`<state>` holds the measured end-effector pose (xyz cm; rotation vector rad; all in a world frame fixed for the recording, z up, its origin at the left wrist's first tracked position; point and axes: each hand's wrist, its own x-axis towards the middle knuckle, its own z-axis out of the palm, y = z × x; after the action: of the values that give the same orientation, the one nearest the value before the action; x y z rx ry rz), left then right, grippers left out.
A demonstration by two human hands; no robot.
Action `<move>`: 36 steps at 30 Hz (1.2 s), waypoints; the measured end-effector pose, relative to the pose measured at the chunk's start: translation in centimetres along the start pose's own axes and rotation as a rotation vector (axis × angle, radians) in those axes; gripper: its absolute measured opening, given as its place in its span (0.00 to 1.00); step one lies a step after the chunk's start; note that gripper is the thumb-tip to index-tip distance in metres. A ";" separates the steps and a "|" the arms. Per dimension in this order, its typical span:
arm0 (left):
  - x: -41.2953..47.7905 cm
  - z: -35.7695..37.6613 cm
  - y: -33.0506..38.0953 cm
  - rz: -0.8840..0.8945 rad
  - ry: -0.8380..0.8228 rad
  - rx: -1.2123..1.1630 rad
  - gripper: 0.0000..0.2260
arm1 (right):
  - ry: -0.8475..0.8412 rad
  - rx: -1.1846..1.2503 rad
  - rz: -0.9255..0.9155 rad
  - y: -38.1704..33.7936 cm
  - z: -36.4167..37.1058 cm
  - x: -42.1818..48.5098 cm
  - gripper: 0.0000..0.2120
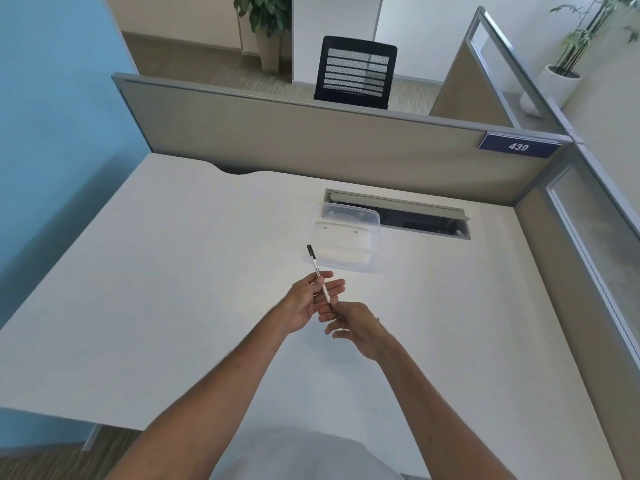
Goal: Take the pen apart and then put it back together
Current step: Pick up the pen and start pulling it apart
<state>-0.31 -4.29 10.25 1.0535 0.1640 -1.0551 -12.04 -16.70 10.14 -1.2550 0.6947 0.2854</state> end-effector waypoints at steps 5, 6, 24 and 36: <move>0.0 0.6 -0.3 -0.006 0.109 -0.084 0.07 | 0.189 -0.161 -0.167 -0.1 1.0 -0.4 0.19; 0.1 0.7 -0.4 -0.004 0.132 -0.083 0.07 | 0.219 -0.225 -0.190 -0.1 1.2 -0.4 0.19; 1.3 -0.8 -1.3 -0.007 0.221 -0.114 0.09 | 0.509 -0.886 -0.344 1.0 1.3 0.4 0.13; 2.1 -2.5 -1.4 0.016 0.360 -0.232 0.05 | 0.464 -0.845 -0.316 1.2 0.2 1.6 0.06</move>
<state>0.63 -3.77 6.82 1.0223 0.5547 -0.8025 -11.48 -16.41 8.24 -2.2575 0.7786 0.0059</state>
